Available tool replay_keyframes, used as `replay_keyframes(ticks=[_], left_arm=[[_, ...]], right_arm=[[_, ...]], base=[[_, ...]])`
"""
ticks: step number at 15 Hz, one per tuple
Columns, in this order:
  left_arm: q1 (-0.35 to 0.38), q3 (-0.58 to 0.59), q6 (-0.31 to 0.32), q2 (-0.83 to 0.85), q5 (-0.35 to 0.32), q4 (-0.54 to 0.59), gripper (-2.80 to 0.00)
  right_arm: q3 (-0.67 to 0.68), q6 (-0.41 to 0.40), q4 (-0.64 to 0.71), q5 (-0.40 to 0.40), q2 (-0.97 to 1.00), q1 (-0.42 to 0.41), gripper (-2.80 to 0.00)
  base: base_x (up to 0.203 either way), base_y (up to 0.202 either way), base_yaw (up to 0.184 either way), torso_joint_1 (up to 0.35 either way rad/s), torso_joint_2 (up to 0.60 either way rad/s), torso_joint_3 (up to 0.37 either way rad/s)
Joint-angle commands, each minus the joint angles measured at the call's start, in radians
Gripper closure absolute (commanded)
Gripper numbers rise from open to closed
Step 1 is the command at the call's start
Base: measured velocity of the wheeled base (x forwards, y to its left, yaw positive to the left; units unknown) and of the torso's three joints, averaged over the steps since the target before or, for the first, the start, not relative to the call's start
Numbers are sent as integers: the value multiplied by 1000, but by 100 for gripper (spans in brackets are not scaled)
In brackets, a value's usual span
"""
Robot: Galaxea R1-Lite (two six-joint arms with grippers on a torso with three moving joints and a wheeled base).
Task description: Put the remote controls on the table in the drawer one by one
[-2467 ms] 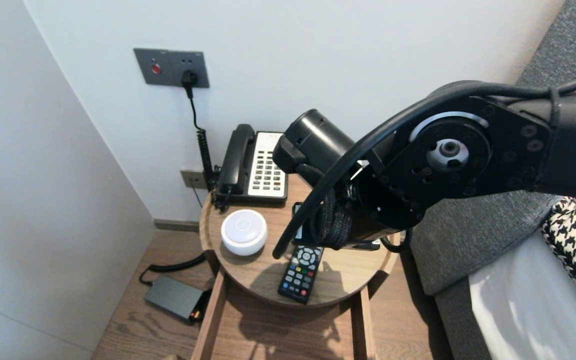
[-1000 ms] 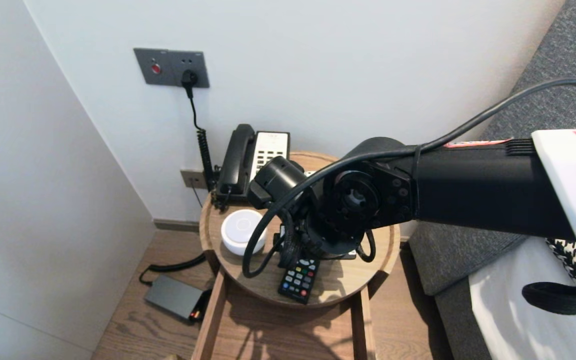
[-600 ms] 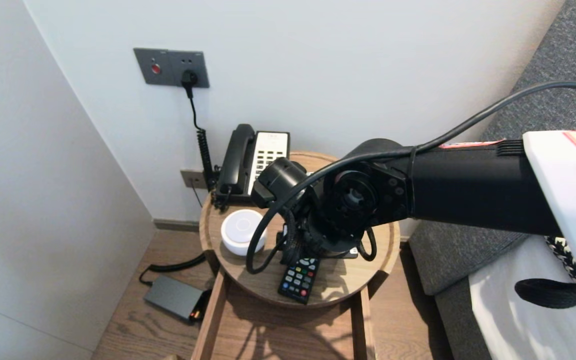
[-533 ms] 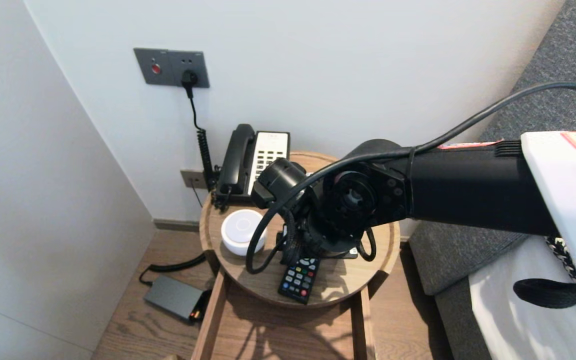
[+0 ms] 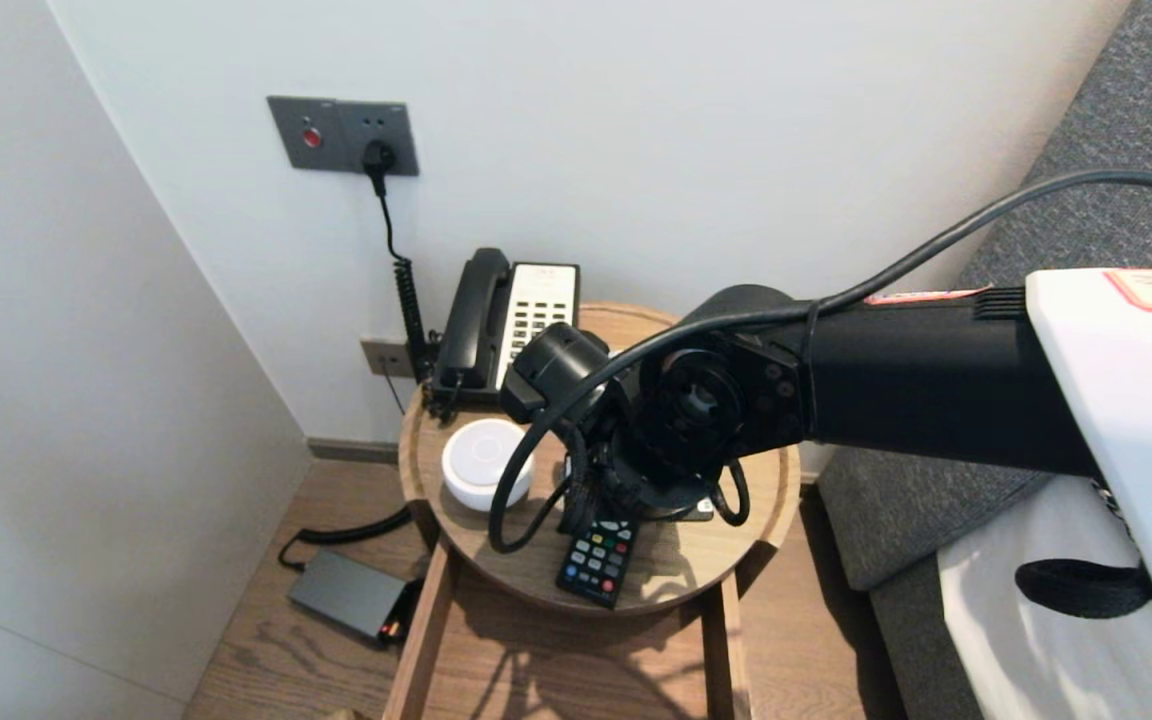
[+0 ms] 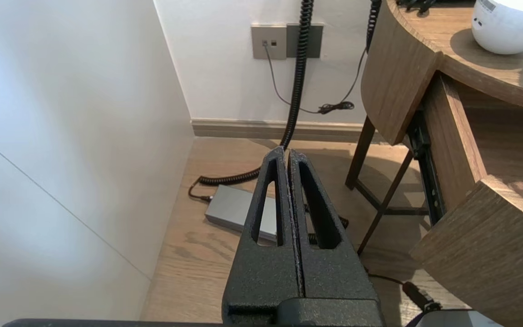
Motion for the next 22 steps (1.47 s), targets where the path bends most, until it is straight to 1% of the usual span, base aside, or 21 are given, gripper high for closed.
replay_keyframes(ticks=[1, 5, 17, 22], left_arm=[[0, 12, 0, 0, 1, 0, 0], [0, 12, 0, 0, 0, 0, 0], [0, 12, 0, 0, -1, 0, 0], [0, 12, 0, 0, -1, 0, 0]], right_arm=[[0, 4, 9, -2, 5, 2, 0], [0, 4, 9, -2, 4, 7, 0], [12, 4, 65, 0, -191, 8, 0], [54, -54, 67, 10, -251, 13, 0]], base=[[0, 0, 0, 0, 0, 0], [0, 0, 0, 0, 0, 0], [0, 0, 0, 0, 0, 0], [0, 0, 0, 0, 0, 0]])
